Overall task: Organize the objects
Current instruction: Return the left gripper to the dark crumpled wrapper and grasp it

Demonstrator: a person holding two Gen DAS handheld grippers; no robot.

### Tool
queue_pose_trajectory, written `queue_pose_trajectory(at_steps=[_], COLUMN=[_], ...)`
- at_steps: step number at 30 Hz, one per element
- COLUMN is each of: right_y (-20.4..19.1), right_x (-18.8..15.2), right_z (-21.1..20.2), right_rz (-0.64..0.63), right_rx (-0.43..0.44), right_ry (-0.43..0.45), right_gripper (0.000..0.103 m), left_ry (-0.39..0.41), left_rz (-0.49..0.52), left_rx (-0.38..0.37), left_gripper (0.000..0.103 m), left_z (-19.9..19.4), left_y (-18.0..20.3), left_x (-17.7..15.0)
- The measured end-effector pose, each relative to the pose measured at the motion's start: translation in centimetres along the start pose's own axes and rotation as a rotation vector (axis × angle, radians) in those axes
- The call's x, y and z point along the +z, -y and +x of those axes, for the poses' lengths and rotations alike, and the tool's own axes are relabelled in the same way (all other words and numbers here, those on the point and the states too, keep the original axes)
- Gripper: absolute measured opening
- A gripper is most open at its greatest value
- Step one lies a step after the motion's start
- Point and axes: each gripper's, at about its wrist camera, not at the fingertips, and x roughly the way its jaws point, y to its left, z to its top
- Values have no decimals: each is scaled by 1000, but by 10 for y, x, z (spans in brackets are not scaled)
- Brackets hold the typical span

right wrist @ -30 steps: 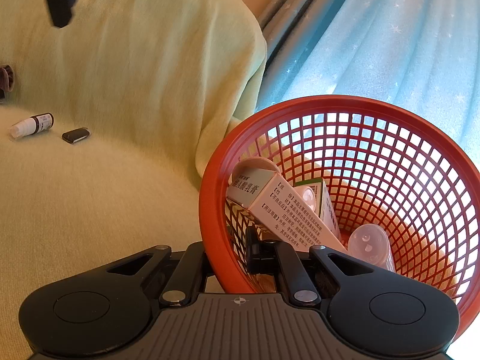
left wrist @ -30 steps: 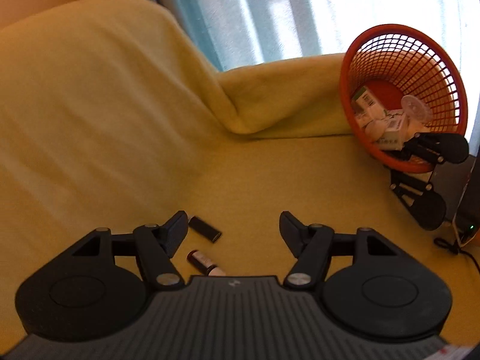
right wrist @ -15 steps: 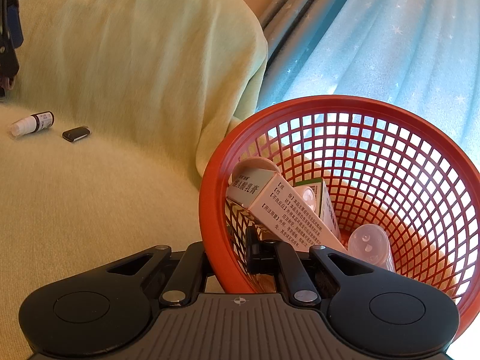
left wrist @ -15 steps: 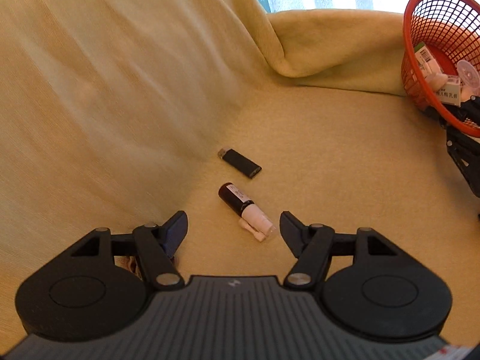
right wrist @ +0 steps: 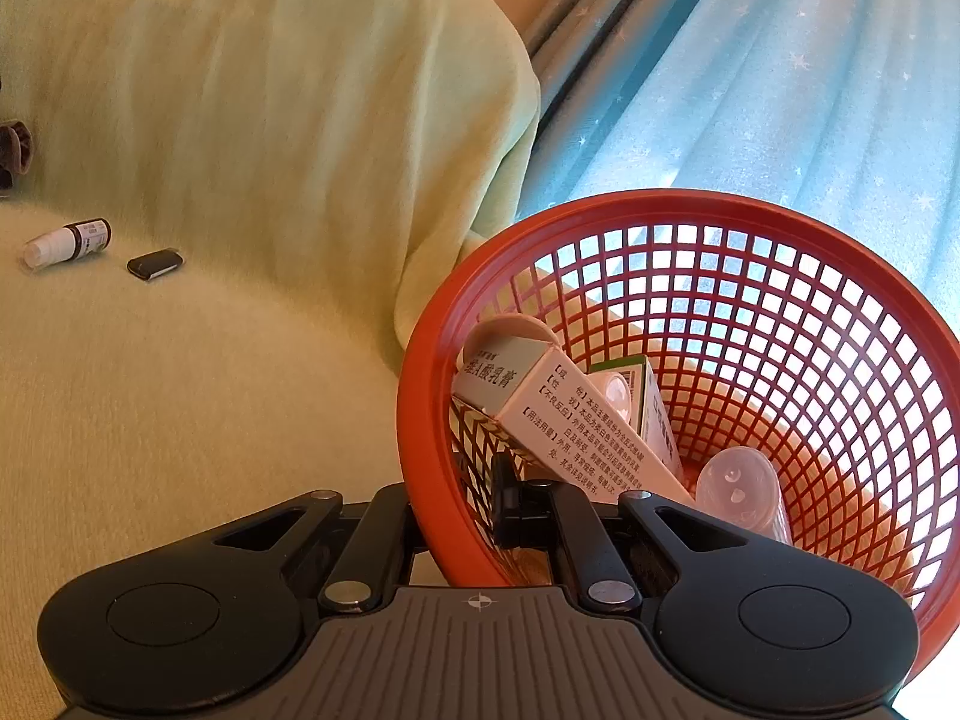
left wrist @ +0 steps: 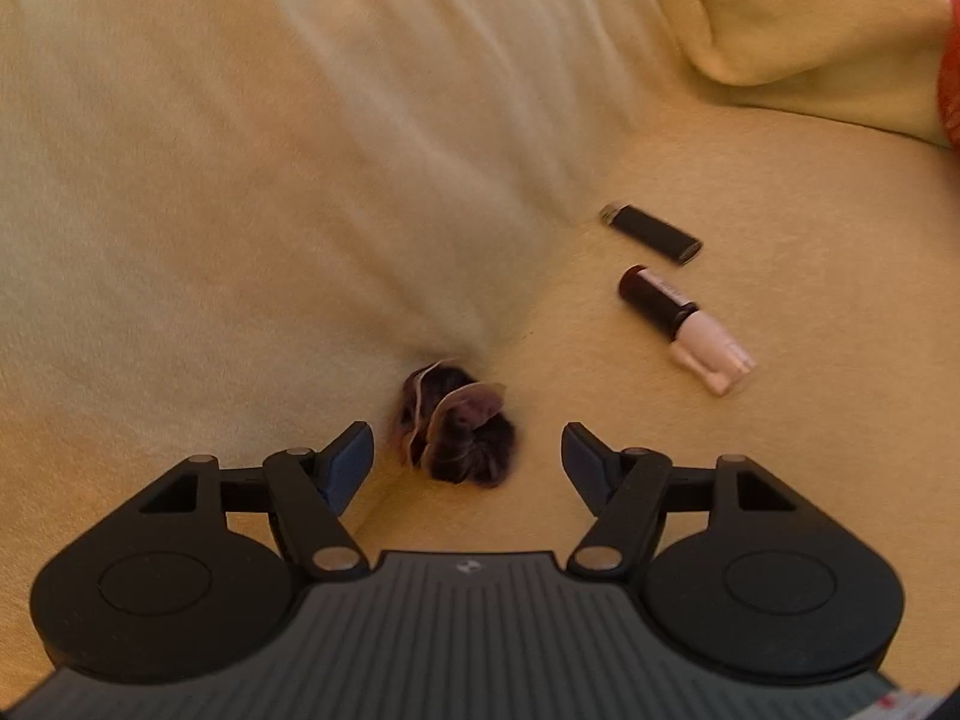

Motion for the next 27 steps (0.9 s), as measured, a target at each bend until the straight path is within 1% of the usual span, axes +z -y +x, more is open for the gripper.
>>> queue_pose_trajectory(at_steps=[4, 6, 7, 9, 10, 12, 13, 15, 17, 21, 27], right_y=[0, 0, 0, 0, 0, 0, 0, 0, 0, 0, 0], right_x=[0, 0, 0, -1, -1, -1, -1, -1, -1, -1, -1], right_z=[0, 0, 0, 0, 0, -1, -1, -2, -2, -2, -2], right_rz=[-1, -1, -3, -5, -6, -7, -9, -10, -10, -10, -10], right_rx=[1, 0, 1, 1, 1, 1, 1, 1, 1, 0, 1], right_ry=[0, 0, -1, -1, -2, -2, -3, -3, -3, -3, -2], right_gripper=[3, 3, 3, 3, 3, 3, 3, 3, 3, 3, 3], left_ry=[-1, -5, -9, -19, -21, -33, -35, -40, -40, -23, 16], left_rz=[3, 11, 15, 25, 28, 36, 46, 61, 65, 91, 149], left_rx=[24, 34, 35, 38, 38, 34, 38, 43, 49, 57, 44], left_gripper=[63, 56, 55, 46, 45, 38, 36, 26, 19, 14, 14], left_z=[10, 16, 18, 24, 25, 28, 29, 30, 29, 20, -4], left_y=[0, 0, 0, 1, 1, 1, 2, 3, 3, 6, 17], left_x=[-3, -3, -3, -1, -1, -1, -1, -2, -3, -5, -3])
